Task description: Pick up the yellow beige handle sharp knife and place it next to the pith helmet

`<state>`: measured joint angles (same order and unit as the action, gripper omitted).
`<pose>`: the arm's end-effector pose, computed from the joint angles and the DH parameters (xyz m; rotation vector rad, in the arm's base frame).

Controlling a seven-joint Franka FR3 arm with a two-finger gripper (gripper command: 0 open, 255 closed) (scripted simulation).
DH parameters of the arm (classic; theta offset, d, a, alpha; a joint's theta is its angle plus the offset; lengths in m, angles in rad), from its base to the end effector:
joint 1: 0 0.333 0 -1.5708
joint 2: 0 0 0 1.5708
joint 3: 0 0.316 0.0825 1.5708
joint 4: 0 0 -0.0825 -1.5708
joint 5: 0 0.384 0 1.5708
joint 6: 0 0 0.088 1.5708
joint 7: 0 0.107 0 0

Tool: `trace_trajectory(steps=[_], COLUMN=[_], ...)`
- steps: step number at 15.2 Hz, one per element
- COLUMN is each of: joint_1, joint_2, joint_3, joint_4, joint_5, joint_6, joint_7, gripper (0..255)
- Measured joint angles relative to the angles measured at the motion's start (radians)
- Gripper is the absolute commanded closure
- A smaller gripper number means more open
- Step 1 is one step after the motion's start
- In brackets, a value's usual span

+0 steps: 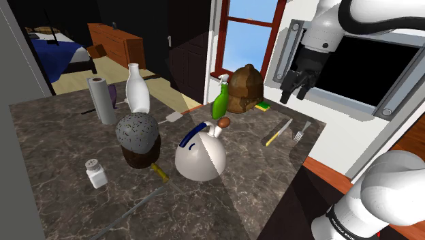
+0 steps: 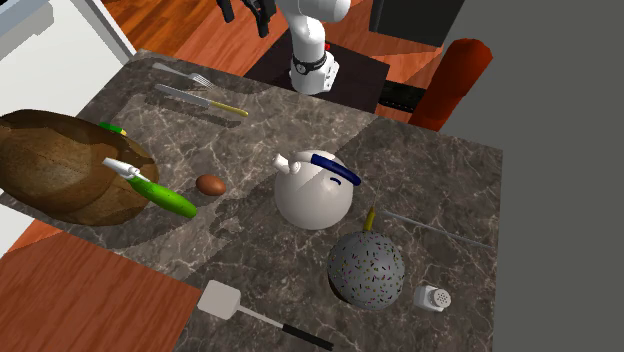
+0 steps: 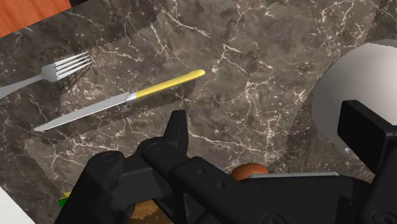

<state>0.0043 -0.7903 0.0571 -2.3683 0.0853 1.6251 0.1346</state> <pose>0.3101 0.0330 0.5905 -3.0890 0.1419 -0.0651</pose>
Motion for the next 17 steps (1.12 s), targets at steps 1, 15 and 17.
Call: trace_trajectory(steps=[1,15,17], joint_1=[0.0,0.081,0.091], joint_2=[0.0,0.205,0.263], joint_3=[0.0,0.233,0.28], joint_4=[0.0,-0.078,-0.057], joint_5=[0.0,0.138,0.149], joint_6=[0.0,0.336,0.386], joint_7=[0.0,0.199,0.242], gripper=[0,0,0])
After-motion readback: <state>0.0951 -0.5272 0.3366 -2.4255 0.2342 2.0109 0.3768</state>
